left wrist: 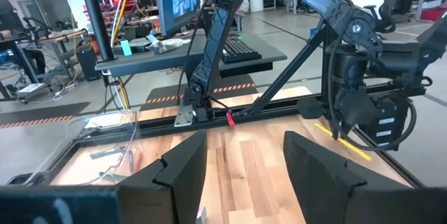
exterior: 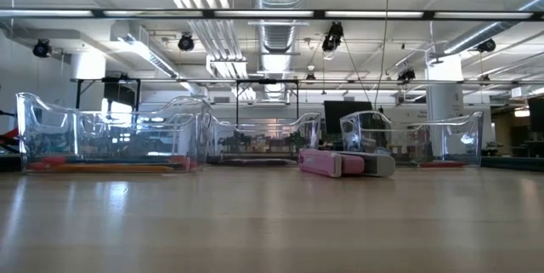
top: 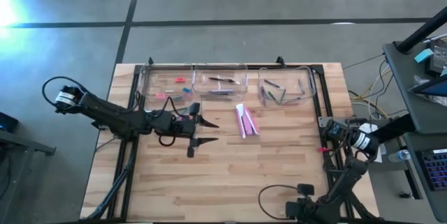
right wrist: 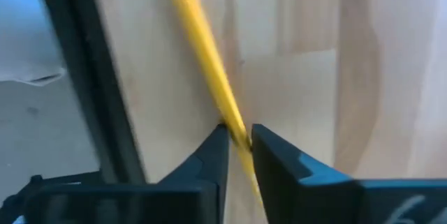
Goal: Sort crayons/erasers/pens/pencils in bins
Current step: Put the yellow pencil into the bottom left transparent bin
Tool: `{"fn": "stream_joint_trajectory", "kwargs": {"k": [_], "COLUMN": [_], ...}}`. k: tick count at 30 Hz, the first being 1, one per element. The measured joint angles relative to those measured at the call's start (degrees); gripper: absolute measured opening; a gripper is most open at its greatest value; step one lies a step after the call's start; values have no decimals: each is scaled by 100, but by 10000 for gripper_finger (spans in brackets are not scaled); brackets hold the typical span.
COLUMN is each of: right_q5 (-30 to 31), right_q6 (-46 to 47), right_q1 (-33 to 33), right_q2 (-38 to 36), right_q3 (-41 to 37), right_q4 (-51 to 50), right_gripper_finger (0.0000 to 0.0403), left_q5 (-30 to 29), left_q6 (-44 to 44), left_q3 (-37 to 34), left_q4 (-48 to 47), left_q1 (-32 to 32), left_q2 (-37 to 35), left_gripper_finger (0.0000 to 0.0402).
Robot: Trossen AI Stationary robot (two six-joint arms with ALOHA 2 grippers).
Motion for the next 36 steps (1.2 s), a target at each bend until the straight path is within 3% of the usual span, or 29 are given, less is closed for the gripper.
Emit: {"fn": "stream_joint_trajectory", "kwargs": {"k": [6,11,22,28,32,36], "right_q5": [25,278,2334,3482,4027,3952], "right_q6": [-442,-578,-138,-404,-935,-1280], "right_q1": [-367,-618,-742,-1053,-1377,-1710], "right_q2": [7,-71,-816,-1081,-1234,-1407], "right_q3": [-40,-47,-125,-128,-142,-152], "right_q4": [-132,-401,-673,-592,-243,-156], "right_gripper_finger": [17,13,9,6,7,8], "left_q5": [2,18,430,525,525,522], "left_q6": [0,-4,-4,7,2,-4], "left_q3": [0,4,2,-45,-77,-214], "left_q4": [-3,-21,-240,-451,-406,-411], "left_q1": [-22,-37,-147,-214,-214,-214], "left_q2": [151,280,331,273,204,195], "left_gripper_finger": [175,175,175,175,175,175]}}
